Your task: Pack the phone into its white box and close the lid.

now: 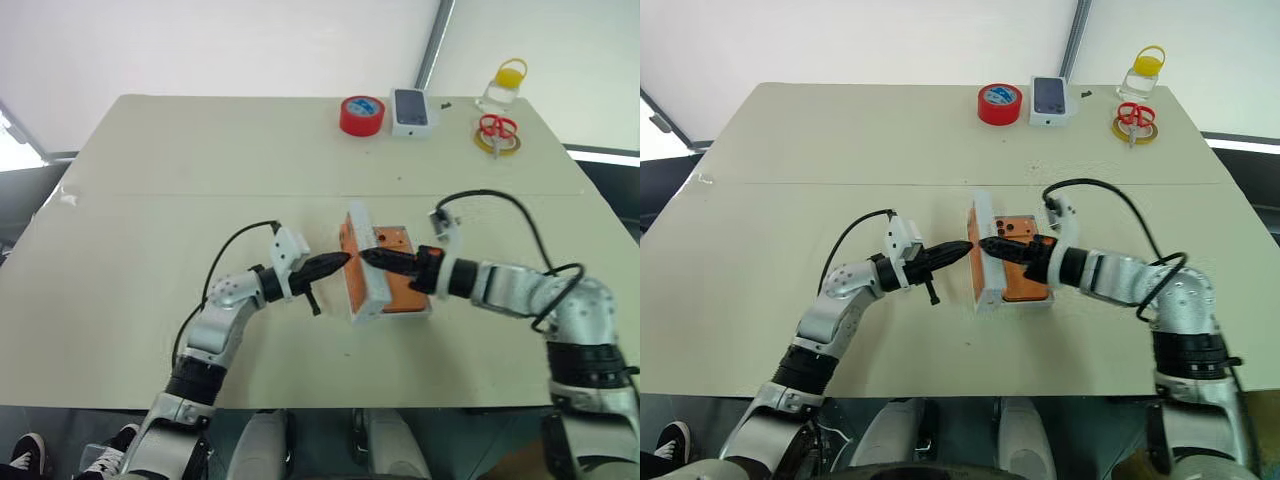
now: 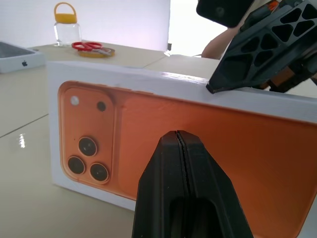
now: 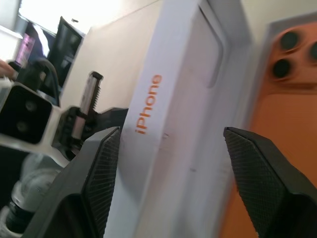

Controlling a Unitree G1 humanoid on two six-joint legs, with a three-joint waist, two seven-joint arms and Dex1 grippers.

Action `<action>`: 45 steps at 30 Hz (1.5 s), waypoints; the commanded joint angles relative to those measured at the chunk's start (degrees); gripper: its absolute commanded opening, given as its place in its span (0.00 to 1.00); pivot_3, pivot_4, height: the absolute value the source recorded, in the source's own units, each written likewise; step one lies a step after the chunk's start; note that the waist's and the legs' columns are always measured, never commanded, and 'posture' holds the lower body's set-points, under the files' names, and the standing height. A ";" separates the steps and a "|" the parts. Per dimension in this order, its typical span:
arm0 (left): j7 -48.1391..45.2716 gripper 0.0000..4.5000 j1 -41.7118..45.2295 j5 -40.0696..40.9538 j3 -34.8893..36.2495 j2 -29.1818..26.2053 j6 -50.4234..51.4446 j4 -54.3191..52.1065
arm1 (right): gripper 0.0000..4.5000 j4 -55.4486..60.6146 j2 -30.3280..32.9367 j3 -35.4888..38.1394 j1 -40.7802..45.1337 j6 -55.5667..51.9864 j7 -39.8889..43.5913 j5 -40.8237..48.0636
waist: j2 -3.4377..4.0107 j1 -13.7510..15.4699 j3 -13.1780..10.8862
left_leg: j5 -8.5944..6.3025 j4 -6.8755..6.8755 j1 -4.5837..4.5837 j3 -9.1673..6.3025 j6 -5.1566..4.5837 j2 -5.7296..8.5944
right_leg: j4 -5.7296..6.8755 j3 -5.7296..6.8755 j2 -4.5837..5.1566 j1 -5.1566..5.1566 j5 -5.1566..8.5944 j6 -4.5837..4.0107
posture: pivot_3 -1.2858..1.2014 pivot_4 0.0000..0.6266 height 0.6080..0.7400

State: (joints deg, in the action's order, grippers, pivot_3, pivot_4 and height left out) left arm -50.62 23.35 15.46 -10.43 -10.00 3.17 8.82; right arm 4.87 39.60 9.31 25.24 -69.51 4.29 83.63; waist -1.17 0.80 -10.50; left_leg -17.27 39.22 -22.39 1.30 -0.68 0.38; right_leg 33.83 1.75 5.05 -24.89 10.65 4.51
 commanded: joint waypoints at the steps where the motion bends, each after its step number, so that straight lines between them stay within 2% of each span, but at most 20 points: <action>1: 0.43 0.00 0.82 -0.22 -1.02 1.60 -1.14 -0.32 | 0.79 0.02 5.96 -2.81 0.62 5.00 11.09 -12.97 | 0.01 -0.22 -0.01 | -0.01 0.00 0.01 0.00 -0.01 -0.01 | -0.02 0.00 -0.02 0.00 0.00 0.01 | 0.52 0.24 0.99; 6: 0.35 0.00 -0.07 -0.96 -0.76 0.64 -1.81 -0.77 | 0.79 1.96 6.15 -5.03 0.95 15.62 17.86 -26.70 | 0.03 -0.28 -0.02 | -0.04 -0.03 0.01 0.04 -0.07 -0.14 | -0.01 -0.01 -0.19 -0.08 -0.08 0.14 | 0.52 0.24 0.99; 7: 0.21 0.00 -0.30 -0.68 -0.25 -0.09 -1.35 -1.37 | 0.74 2.93 5.41 -5.84 0.54 18.28 18.29 -29.71 | 0.03 -0.26 -0.02 | -0.04 -0.03 0.01 0.02 -0.07 -0.18 | -0.01 -0.01 -0.25 -0.08 -0.09 0.15 | 0.52 0.24 0.99; 9: 0.24 0.00 -0.63 -0.11 0.50 -1.32 -0.42 -2.34 | 0.60 3.92 4.15 -6.58 -0.08 21.66 19.44 -33.72 | 0.03 -0.24 -0.02 | -0.04 -0.04 0.00 0.01 -0.07 -0.22 | 0.01 -0.02 -0.32 -0.11 -0.09 0.15 | 0.52 0.24 0.99; 12: -0.23 0.00 -1.71 0.77 1.41 -3.58 0.65 -4.58 | 0.25 4.06 2.84 -7.07 -1.11 26.02 21.15 -39.17 | 0.04 -0.09 -0.03 | -0.04 -0.04 -0.03 0.00 -0.07 -0.23 | 0.04 -0.02 -0.32 -0.16 -0.09 0.15 | 0.52 0.24 0.99; 14: -0.14 0.00 -2.46 0.78 1.95 -5.01 1.26 -5.39 | 0.03 2.99 3.70 -8.86 -1.56 31.23 22.42 -45.83 | 0.04 0.02 -0.03 | -0.04 -0.03 -0.05 0.01 -0.07 -0.20 | 0.03 -0.04 -0.26 -0.15 -0.06 0.08 | 0.52 0.24 0.99; 15: 0.03 0.00 -2.72 0.54 2.08 -5.52 1.33 -5.12 | 0.01 2.51 4.05 -9.53 -1.72 33.32 23.11 -48.55 | 0.04 0.01 -0.03 | -0.04 -0.02 -0.05 0.03 -0.07 -0.17 | 0.03 -0.04 -0.21 -0.15 -0.05 0.07 | 0.52 0.24 0.99; 20: 6.34 0.00 0.07 -4.51 2.19 -5.23 -0.50 1.65 | 0.01 -1.58 6.33 -13.54 -2.59 46.97 27.18 -63.23 | 0.04 0.01 -0.03 | -0.04 0.00 -0.04 0.08 -0.07 -0.06 | 0.03 -0.04 -0.08 -0.13 0.00 -0.02 | 0.52 0.24 0.99; 22: 7.81 0.00 0.80 -6.46 1.05 -4.76 -0.63 3.43 | 0.01 -2.88 5.79 -13.44 -2.67 48.38 27.75 -65.40 | 0.03 -0.05 -0.03 | -0.04 0.00 -0.03 0.08 -0.06 -0.06 | 0.04 -0.03 -0.09 -0.12 -0.05 0.07 | 0.52 0.24 0.99; 26: 6.05 0.00 0.64 -6.30 -1.34 -3.35 1.08 2.95 | 0.01 -1.99 5.46 -13.44 -3.87 49.00 32.04 -66.63 | 0.03 -0.08 -0.03 | -0.04 -0.01 -0.03 0.10 -0.07 -0.06 | 0.04 -0.04 -0.09 -0.13 -0.10 0.15 | 0.52 0.24 0.99; 31: 3.80 0.00 2.27 -5.25 -3.49 -1.81 8.35 3.61 | 0.01 -2.02 5.78 -13.61 -4.84 49.69 34.34 -70.07 | 0.03 -0.06 -0.03 | -0.04 -0.01 0.00 0.09 -0.06 -0.06 | 0.06 -0.03 -0.09 -0.12 -0.04 0.04 | 0.52 0.24 0.99; 45: 4.52 0.00 6.84 -5.84 -4.39 1.97 9.92 3.76 | 0.01 2.43 4.28 -12.64 -8.25 46.80 36.30 -71.86 | 0.03 -0.04 -0.04 | -0.04 0.00 0.02 0.07 -0.06 -0.05 | 0.08 -0.03 -0.08 -0.09 -0.06 0.08 | 0.52 0.24 0.99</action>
State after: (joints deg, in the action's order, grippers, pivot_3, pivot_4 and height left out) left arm -45.99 29.40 9.18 -14.44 -8.82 13.13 15.16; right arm 4.50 43.95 -4.07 16.93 -23.19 40.17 12.05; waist -1.14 0.76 -10.54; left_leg -17.30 39.22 -22.37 1.37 -0.74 0.33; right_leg 33.91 1.72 4.97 -24.98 10.58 4.60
